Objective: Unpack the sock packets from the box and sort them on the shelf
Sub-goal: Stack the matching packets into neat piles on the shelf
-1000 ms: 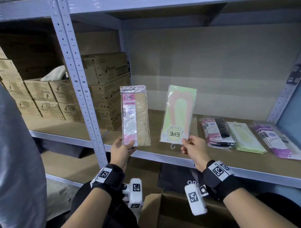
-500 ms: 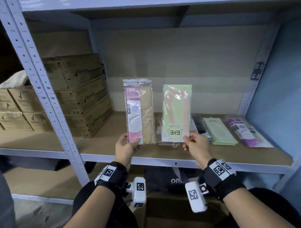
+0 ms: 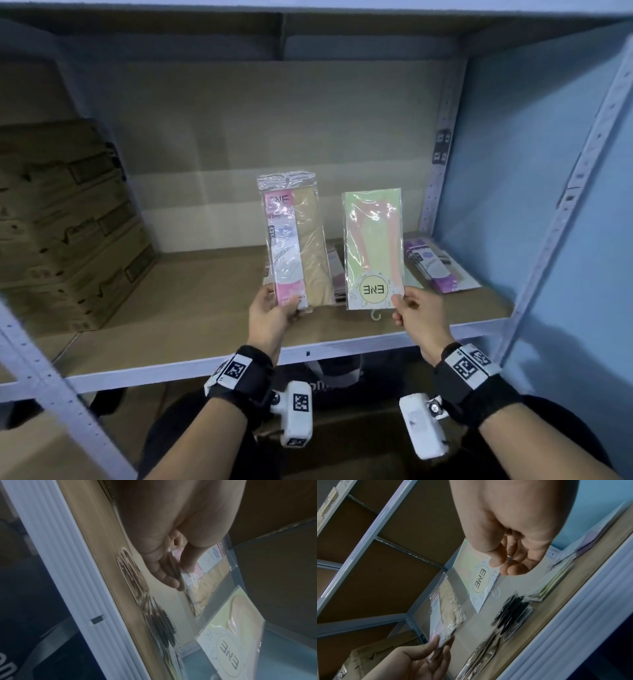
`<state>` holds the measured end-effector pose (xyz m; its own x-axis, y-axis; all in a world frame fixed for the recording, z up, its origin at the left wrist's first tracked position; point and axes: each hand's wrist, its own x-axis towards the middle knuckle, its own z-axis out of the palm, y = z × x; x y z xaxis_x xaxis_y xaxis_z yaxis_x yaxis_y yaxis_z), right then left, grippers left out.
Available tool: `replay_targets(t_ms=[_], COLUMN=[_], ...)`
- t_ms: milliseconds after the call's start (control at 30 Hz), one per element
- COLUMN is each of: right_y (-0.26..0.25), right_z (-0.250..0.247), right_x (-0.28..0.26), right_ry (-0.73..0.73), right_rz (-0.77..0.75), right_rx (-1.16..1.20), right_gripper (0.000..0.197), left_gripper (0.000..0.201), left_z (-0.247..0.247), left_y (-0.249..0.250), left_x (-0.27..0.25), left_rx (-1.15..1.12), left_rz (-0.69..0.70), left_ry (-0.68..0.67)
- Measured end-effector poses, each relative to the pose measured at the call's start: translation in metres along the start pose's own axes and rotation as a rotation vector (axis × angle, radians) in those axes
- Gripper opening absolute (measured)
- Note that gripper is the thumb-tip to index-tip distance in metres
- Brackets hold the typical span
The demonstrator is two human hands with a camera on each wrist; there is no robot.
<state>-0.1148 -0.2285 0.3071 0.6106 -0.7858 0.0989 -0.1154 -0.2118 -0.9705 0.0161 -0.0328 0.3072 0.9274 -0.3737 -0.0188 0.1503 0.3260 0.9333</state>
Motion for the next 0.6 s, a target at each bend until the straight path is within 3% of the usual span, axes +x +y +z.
replay_targets(t_ms=[300, 600], right_y=[0.004, 0.008], right_z=[0.008, 0.015], right_x=[0.012, 0.021], right_ry=[-0.026, -0.039], right_rz=[0.001, -0.017], right_rx=[0.003, -0.009], right_gripper=[0.011, 0.010], left_gripper=[0.027, 0.014], left_z=[0.004, -0.011], left_y=[0.009, 0.016], left_x=[0.046, 0.075], left_rx=[0.218, 0.628], left_rz=[-0.016, -0.092], left_ry=[0.172, 0.190])
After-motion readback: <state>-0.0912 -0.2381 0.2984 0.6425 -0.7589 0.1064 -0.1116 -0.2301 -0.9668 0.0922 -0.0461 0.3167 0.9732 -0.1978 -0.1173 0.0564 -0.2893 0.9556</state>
